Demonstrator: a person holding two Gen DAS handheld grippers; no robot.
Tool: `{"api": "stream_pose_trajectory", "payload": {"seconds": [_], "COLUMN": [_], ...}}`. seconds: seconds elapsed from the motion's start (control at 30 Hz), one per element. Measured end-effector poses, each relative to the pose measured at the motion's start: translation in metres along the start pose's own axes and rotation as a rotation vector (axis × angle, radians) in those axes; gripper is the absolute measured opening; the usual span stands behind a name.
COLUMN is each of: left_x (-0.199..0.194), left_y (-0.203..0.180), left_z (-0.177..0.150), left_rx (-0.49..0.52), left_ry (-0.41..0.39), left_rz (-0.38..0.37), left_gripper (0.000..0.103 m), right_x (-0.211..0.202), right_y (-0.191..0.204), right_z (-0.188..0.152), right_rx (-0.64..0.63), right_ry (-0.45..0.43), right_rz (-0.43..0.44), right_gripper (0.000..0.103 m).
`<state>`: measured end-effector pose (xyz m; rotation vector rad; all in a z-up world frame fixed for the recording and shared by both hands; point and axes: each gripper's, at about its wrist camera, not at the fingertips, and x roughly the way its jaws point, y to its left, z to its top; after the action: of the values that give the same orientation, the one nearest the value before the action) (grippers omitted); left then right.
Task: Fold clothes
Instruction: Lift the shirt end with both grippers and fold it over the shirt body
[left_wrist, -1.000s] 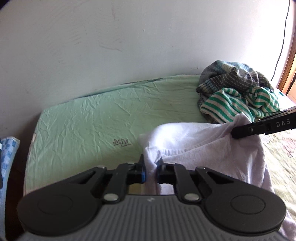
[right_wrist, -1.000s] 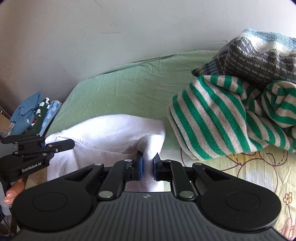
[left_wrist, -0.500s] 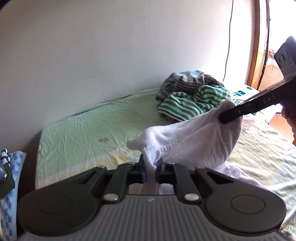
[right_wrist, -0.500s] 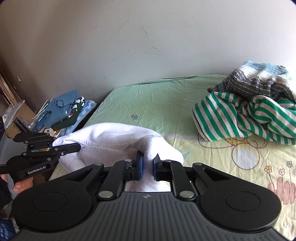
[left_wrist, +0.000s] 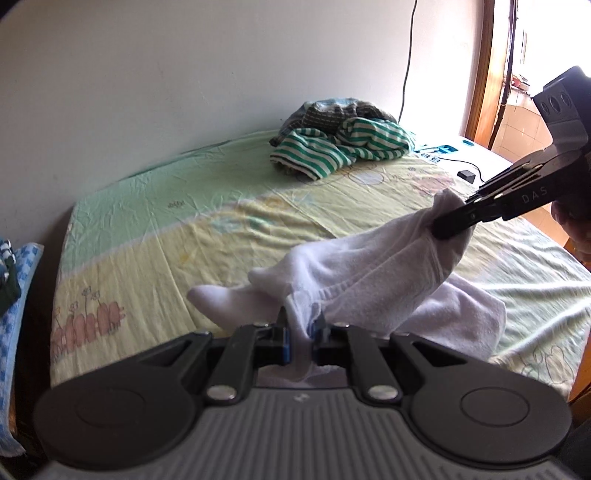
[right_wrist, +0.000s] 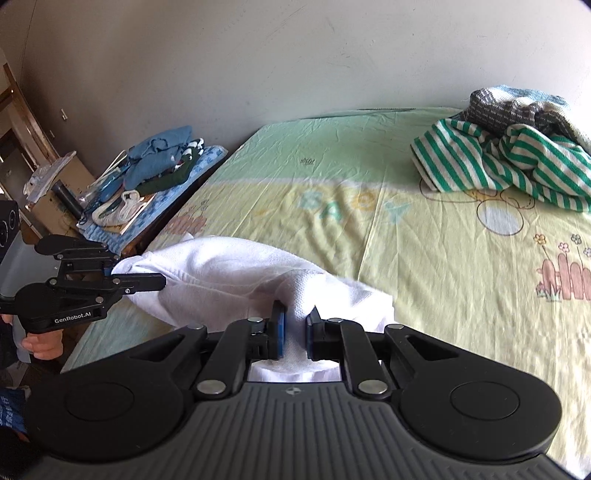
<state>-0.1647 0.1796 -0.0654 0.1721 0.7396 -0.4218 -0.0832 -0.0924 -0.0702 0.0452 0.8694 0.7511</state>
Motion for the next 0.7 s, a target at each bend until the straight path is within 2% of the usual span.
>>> {"api": "stream_pose_trajectory", "payload": {"seconds": [0.2,0.43,0.57,0.7], "left_x": [-0.003,-0.006,-0.015,-0.022], "left_y": [-0.028,-0.043,-0.052,-0.058], "left_z": [-0.029,-0.047,-0.048,-0.048], "left_rx": [0.05,0.053,0.064,0.058], "left_ry": [0.053,0.053,0.037,0.031], "left_rz": [0.03,0.071,0.079,0.044], "left_gripper": [0.01,0.011,0.01,0.01], "right_x": [0.001,-0.002,-0.009,-0.021], "right_y": [0.003,0.022,0.025,0.023], "right_z": [-0.033,-0.065,-0.071,-0.07], "right_rx": [-0.027,-0.137,-0.16,-0.164], "right_ry": [0.059,0.091,0.06,0.044], "right_rz": [0.01,-0.014,-0.027,-0.023], "right_gripper": [0.012,0.013,0.012,0.012]}}
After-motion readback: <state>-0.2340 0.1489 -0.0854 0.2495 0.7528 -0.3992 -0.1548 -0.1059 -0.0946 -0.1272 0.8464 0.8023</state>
